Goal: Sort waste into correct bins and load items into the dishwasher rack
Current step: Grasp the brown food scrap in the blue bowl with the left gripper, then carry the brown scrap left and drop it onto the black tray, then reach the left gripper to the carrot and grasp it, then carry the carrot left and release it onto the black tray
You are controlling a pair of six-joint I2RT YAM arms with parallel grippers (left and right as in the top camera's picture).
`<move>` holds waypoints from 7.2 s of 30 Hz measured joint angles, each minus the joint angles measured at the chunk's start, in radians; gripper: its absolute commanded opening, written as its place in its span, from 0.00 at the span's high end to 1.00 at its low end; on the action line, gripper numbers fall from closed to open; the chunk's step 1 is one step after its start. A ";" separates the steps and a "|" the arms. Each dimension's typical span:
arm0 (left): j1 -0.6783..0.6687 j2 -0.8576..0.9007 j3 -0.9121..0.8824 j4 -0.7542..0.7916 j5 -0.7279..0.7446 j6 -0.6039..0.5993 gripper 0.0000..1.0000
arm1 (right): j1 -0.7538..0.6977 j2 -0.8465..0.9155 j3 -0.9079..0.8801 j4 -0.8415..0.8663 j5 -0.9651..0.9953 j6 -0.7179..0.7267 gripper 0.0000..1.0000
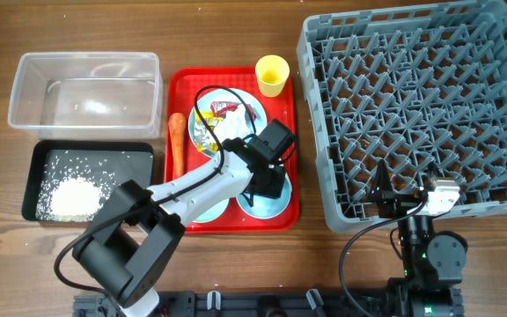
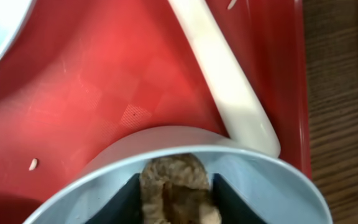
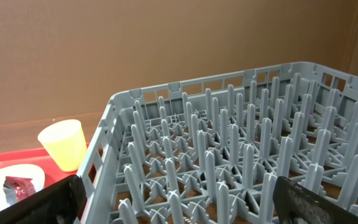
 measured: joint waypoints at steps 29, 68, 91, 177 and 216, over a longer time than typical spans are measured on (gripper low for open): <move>0.381 -0.230 0.286 -0.590 -0.283 0.023 0.72 | 0.000 0.000 0.000 0.000 0.000 0.000 0.00; 1.249 -0.024 0.084 -0.142 -0.278 0.026 0.61 | 0.000 0.000 0.000 0.000 0.000 0.000 0.00; 1.141 -0.379 0.123 -0.272 -0.109 0.049 0.64 | 0.000 0.000 0.000 0.000 0.000 0.000 0.00; 0.467 0.033 -0.046 0.145 -0.379 0.092 0.87 | 0.000 0.000 0.000 0.000 0.000 0.000 0.00; 0.821 -0.591 -0.060 -0.404 -0.441 -0.245 0.89 | 0.000 0.000 0.000 0.000 0.000 0.000 0.00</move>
